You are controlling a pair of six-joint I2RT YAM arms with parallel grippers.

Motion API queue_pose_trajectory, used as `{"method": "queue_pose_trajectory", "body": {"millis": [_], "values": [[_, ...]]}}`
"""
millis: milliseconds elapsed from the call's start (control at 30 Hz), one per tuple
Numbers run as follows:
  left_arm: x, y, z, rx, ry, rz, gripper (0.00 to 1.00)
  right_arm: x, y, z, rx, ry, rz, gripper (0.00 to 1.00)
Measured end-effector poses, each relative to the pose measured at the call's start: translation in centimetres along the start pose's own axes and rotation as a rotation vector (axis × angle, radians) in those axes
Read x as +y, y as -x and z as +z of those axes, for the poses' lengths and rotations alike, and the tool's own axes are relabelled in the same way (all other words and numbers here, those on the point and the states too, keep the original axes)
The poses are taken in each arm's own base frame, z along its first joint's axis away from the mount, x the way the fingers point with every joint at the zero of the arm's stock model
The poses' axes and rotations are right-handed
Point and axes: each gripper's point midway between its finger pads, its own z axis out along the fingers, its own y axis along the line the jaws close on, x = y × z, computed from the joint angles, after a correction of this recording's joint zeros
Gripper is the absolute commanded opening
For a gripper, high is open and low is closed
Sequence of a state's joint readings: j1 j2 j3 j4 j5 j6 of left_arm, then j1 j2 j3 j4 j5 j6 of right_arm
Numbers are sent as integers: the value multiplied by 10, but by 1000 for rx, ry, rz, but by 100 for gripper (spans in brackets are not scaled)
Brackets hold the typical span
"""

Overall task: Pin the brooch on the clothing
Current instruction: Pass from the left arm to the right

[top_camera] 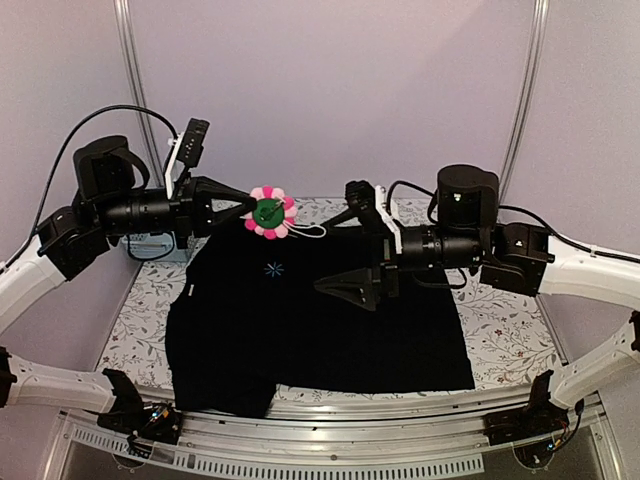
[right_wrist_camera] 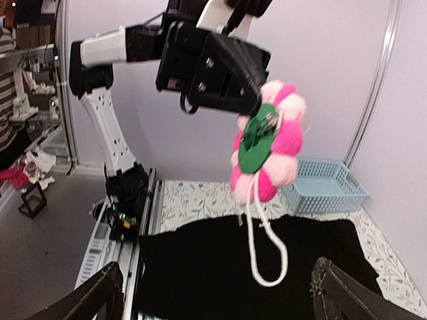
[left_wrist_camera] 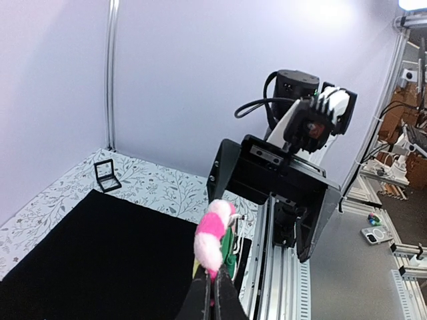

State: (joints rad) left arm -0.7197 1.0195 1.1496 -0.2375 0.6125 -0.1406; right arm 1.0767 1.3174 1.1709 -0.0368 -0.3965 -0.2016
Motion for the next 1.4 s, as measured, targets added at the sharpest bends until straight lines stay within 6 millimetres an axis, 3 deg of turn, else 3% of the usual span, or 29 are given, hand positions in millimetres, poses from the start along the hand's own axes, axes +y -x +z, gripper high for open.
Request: {"method": "queue_pose_trajectory", "body": {"millis": [133,267,533,767,900,1200,1333,1367,1400], "values": [[-9,15,-12,-91,-16,-13,0,-13,56,1,-264,-34,69,90],[-10,20,-24,-151,-11,-24,0,-24,82,13,-398,-14,165,78],[-14,20,-38,-215,-8,-29,0,-26,82,45,-435,86,281,57],[-14,21,-39,-231,-10,-35,0,-21,103,47,-485,152,283,50],[-14,22,-39,-235,-11,-36,0,-20,99,53,-474,166,288,47],[-13,21,-39,-235,-9,-35,0,-19,94,64,-449,194,300,2],[-14,22,-39,-240,-11,-32,0,-21,94,66,-440,193,306,0],[-13,22,-39,-239,-9,-32,2,-20,93,67,-435,194,305,0],[-13,21,-39,-236,-7,-32,14,-20,92,67,-431,193,300,0]]}}
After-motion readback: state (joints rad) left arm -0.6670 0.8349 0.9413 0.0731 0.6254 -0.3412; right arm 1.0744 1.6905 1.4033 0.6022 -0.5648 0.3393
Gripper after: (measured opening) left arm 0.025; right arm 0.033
